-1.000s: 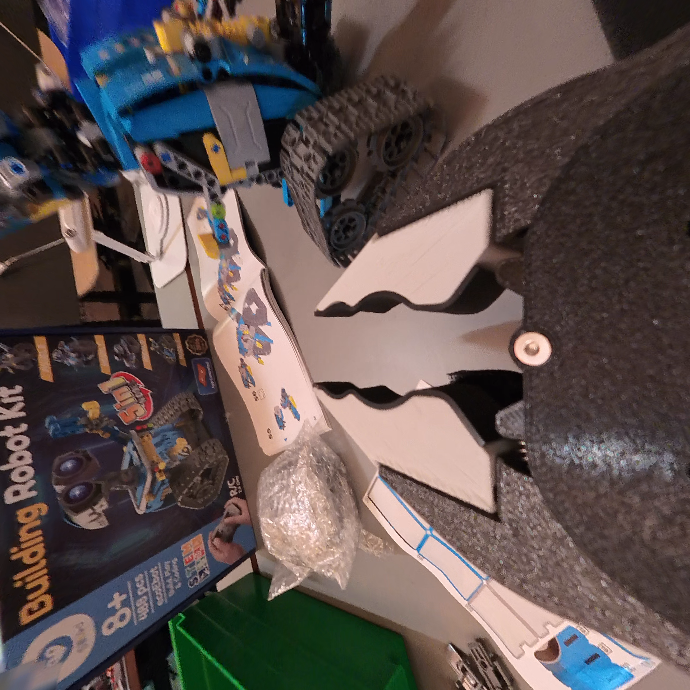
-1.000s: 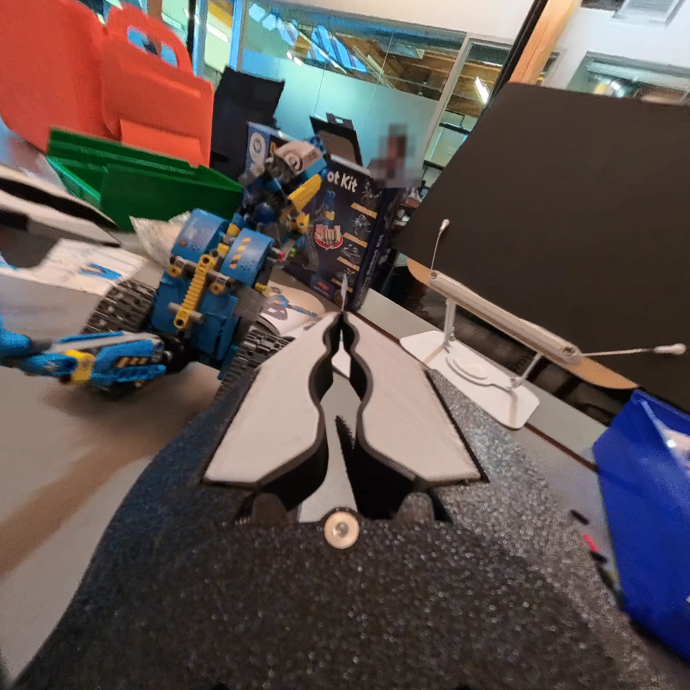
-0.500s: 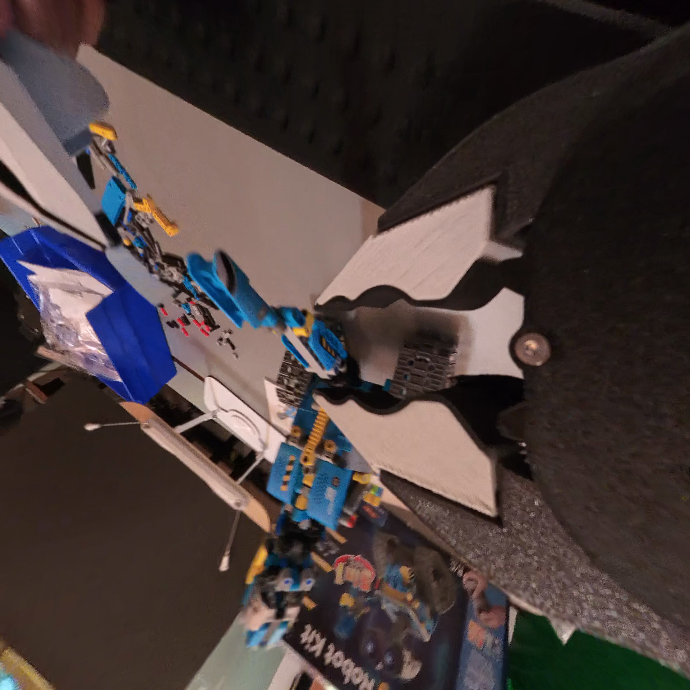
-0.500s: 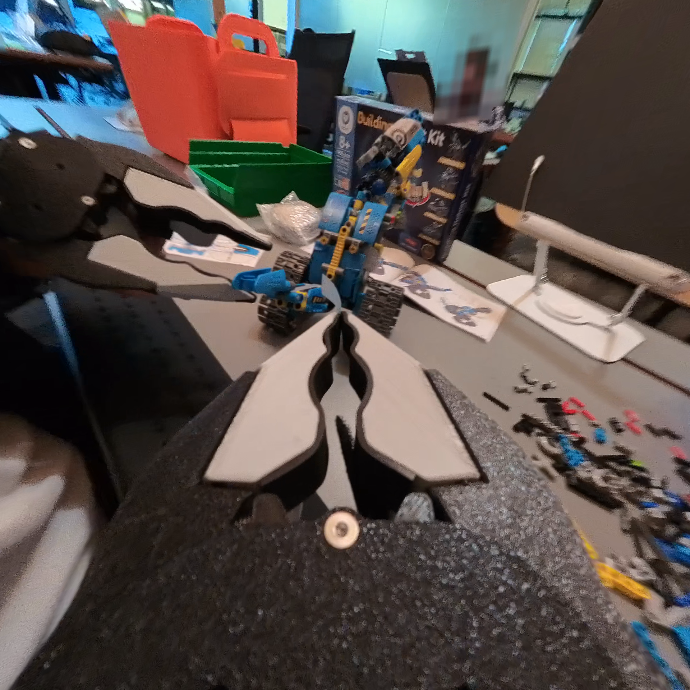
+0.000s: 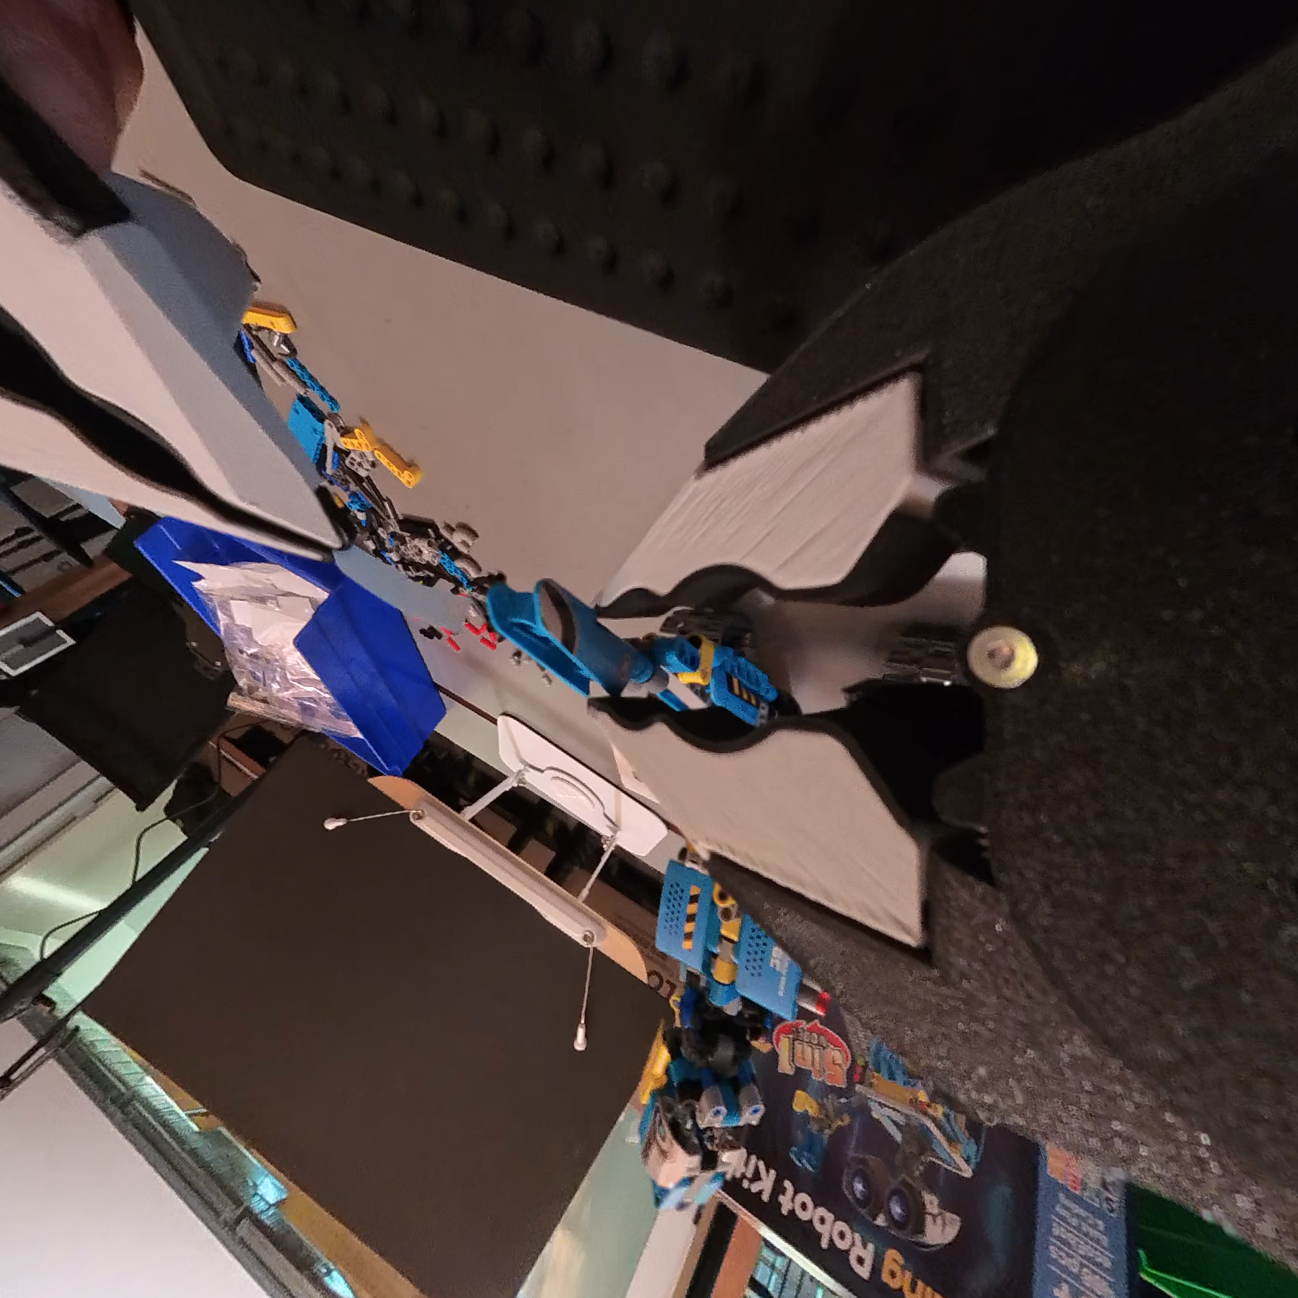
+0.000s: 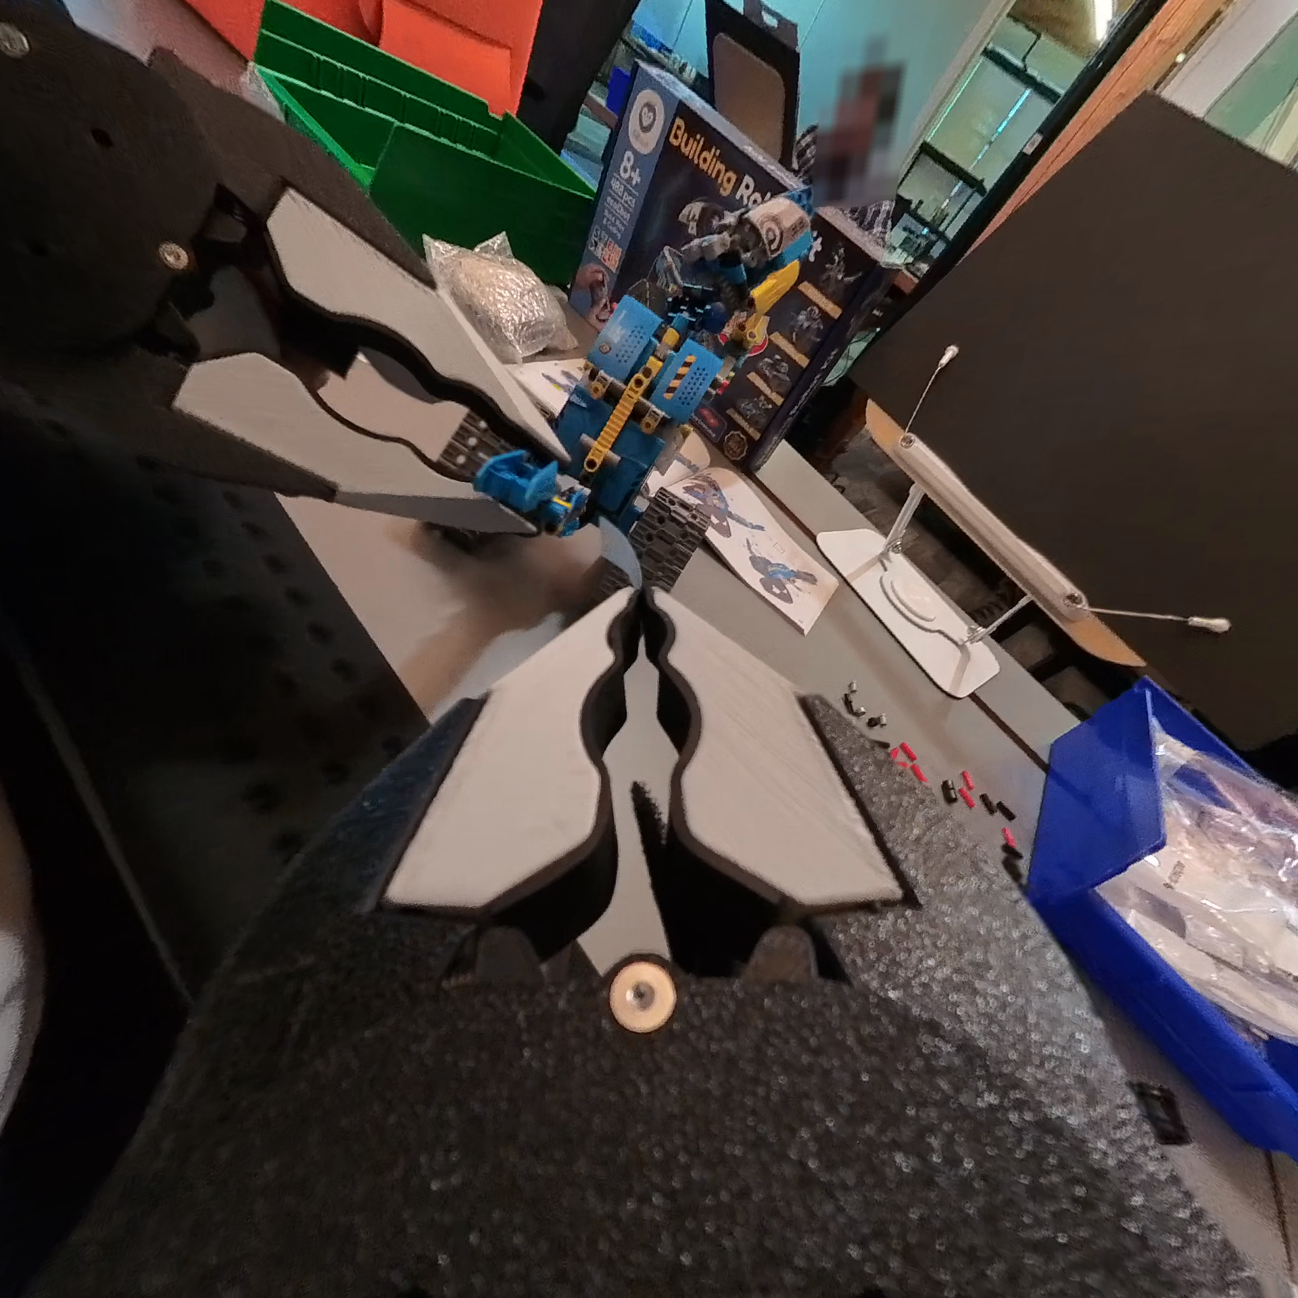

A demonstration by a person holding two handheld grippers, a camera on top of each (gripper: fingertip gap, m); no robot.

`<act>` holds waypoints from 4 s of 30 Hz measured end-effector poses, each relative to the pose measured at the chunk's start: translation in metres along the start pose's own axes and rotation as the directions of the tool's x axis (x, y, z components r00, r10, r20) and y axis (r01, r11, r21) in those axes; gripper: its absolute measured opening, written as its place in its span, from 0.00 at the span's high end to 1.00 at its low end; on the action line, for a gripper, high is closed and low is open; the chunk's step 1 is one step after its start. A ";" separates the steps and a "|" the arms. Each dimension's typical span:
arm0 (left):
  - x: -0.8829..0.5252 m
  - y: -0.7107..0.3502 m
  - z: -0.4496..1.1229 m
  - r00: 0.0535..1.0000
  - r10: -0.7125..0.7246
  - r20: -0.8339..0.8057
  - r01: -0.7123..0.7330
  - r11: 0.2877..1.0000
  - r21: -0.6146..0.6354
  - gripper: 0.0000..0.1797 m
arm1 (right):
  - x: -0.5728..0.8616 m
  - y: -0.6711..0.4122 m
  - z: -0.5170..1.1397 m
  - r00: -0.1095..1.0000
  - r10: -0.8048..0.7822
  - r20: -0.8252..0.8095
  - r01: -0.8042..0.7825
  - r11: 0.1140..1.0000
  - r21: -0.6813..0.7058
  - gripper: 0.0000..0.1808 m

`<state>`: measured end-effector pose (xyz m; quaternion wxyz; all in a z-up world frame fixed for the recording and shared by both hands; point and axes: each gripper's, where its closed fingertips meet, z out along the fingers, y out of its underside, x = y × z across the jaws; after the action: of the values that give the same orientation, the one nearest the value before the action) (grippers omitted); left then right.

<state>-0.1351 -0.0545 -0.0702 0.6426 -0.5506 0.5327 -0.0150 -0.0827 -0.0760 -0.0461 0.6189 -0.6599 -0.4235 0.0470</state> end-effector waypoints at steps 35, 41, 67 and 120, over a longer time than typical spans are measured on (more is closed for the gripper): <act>-0.017 -0.011 0.014 0.465 -0.464 -0.754 0.516 0.834 -0.196 0.85 | -0.007 -0.013 0.035 0.960 0.241 0.145 -0.195 0.942 -0.273 1.00; -0.013 -0.008 0.008 0.465 -0.403 -0.788 0.487 0.860 -0.153 0.92 | -0.015 -0.013 0.032 0.954 0.235 0.189 -0.178 0.944 -0.277 1.00; -0.012 0.002 0.003 0.507 -0.380 -0.774 0.422 0.892 -0.162 0.92 | -0.027 -0.013 0.027 0.944 0.230 0.235 -0.165 0.950 -0.266 1.00; 0.018 0.002 -0.005 0.443 -0.198 -0.875 0.239 0.966 -0.097 0.81 | -0.026 -0.014 0.022 0.946 0.225 0.233 -0.163 0.953 -0.257 1.00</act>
<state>-0.1318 -0.0680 -0.0826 0.2822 -0.5153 0.7101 -0.3881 -0.1191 -0.0765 -0.0515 0.4683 -0.7550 -0.4359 0.1435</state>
